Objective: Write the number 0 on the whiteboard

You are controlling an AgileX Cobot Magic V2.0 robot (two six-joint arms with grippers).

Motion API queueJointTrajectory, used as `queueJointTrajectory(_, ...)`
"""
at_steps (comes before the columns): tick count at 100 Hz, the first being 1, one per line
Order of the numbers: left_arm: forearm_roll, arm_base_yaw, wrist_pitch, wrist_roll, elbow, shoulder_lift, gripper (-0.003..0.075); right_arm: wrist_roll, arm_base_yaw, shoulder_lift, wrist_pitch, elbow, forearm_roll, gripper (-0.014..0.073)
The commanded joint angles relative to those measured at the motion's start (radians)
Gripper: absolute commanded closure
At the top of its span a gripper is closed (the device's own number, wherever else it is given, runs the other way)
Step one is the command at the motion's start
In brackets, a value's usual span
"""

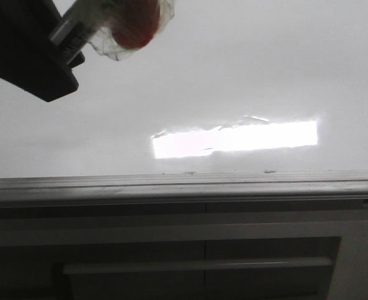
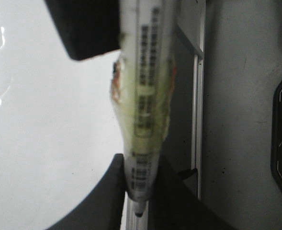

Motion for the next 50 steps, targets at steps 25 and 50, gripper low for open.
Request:
queueJointTrajectory(25,0.01,-0.006,-0.046,-0.004,-0.027,-0.022,0.074,-0.01,0.001,-0.008,-0.022,-0.037,0.047,0.0288)
queueJointTrajectory(50,0.01,-0.006,-0.05,-0.004,-0.027,-0.022,0.074,-0.01,0.001,0.011,-0.022,-0.037,0.089,0.0288)
